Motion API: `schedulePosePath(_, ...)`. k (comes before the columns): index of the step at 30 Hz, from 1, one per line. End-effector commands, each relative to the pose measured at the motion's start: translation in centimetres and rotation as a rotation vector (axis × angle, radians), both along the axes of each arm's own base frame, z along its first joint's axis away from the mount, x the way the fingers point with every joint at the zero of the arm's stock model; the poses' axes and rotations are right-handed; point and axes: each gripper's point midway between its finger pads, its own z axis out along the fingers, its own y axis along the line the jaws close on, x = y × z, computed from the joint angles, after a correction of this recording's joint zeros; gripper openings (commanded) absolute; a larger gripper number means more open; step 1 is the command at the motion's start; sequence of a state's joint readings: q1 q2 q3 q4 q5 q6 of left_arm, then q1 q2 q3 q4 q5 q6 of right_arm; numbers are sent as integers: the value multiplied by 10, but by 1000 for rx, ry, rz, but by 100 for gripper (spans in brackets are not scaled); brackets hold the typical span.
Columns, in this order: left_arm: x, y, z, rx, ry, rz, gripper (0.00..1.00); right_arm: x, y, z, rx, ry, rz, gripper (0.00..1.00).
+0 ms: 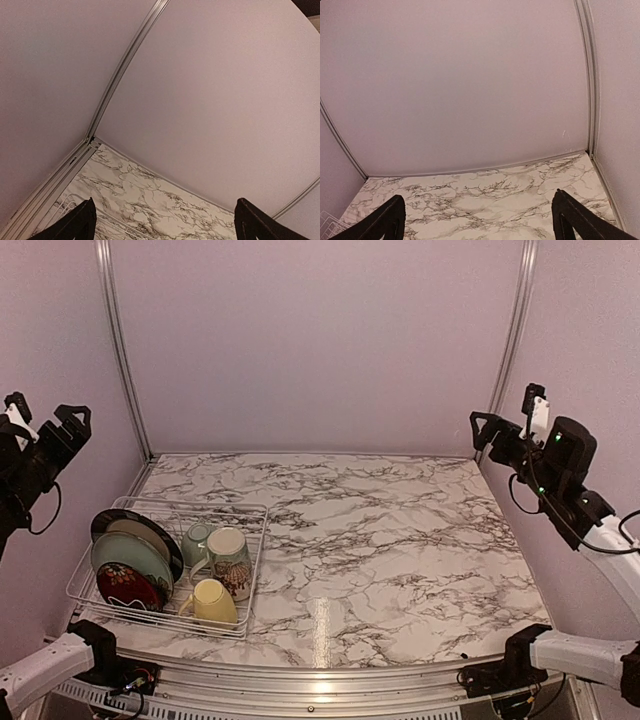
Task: Unload the mixed dishes from the dish rack
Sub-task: Grab the plate from the dish rack.
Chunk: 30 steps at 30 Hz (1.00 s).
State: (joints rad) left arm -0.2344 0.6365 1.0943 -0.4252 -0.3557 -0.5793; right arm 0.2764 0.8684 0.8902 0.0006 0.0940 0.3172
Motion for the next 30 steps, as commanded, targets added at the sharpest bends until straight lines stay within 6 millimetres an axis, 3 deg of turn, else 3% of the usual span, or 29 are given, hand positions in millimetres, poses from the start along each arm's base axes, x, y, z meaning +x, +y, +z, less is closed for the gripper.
schedulePosePath(1,5,-5,-13,46,53,-27,99,4,-11,6,-68,9,-61,99)
schedulePosePath(6,11,-8,-12,67,79,-43,99,20,1,-6,-118,88,-11,98)
schedulePosePath(13,8,-22,-11,30,72,-126,99,28,65,-9,-101,81,311,99)
schedulePosePath(20,1,-26,-20,28,72,-154,99,33,172,-37,-210,160,545,99)
schedulePosePath(30,9,-50,-49,52,213,-287,99,-11,322,-80,-325,175,835,98)
